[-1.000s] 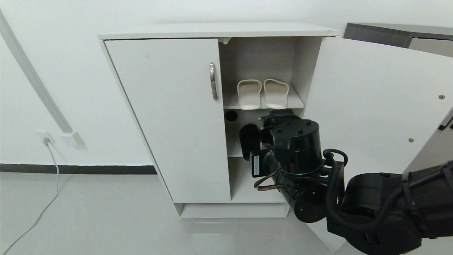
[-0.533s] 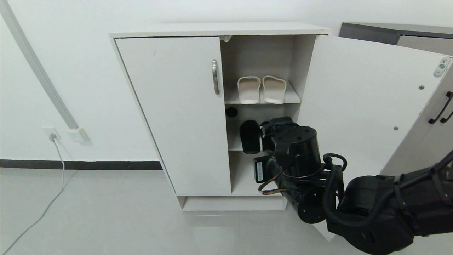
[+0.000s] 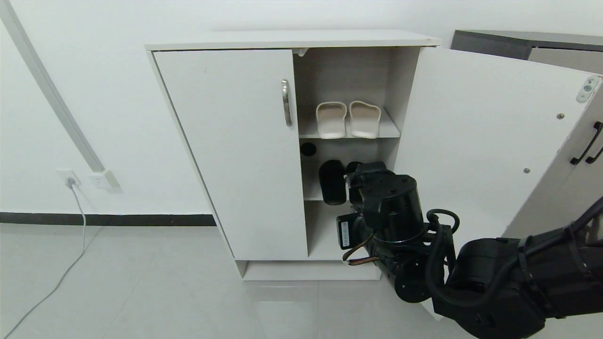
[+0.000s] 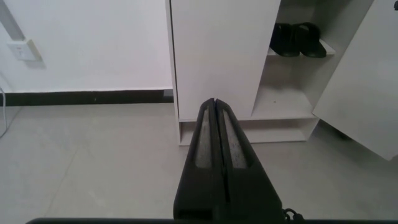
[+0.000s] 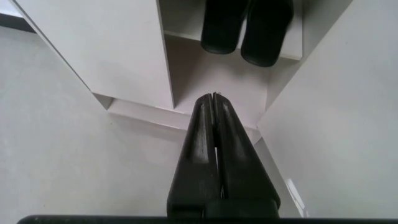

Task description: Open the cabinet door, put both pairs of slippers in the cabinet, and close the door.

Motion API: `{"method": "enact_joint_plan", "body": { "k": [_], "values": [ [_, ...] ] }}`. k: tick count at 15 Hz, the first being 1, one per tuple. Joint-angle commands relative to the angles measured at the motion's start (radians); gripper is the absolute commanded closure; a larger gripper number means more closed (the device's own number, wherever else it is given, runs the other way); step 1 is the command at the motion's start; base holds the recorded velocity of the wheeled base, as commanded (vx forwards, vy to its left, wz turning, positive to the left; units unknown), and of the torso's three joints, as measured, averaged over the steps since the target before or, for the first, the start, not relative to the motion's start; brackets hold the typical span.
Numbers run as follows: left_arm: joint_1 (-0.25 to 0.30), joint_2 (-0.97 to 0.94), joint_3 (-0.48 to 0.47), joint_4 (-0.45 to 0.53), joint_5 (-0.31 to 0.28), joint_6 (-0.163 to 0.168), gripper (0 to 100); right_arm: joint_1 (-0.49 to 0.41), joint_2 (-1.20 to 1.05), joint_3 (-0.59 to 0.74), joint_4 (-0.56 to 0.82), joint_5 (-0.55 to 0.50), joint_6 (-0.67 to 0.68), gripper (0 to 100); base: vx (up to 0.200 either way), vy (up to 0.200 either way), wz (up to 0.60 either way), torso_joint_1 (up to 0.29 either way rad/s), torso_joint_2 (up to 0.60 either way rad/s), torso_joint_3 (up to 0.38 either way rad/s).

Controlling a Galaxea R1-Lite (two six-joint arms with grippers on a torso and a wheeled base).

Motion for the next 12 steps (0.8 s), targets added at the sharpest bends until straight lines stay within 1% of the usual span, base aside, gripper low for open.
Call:
{"method": "enact_joint_plan", "body": {
  "k": [1,9,12],
  "values": [
    [0.000,0.001,0.000,0.000,0.000,0.001,100,-0.002,0.007,0.001,-0.002,0.000,0.002,100,0.000,0.000,0.00,0.000,0.00,0.000],
    [0.000,0.001,0.000,0.000,-0.001,0.001,100,-0.014,0.009,0.001,-0.005,0.000,0.000,100,0.000,0.000,0.00,0.000,0.00,0.000],
    [0.000,0.001,0.000,0.001,-0.001,0.001,100,-0.014,0.009,0.001,-0.005,0.000,-0.001,100,0.000,0.000,0.00,0.002,-0.16,-0.286]
  ]
}}
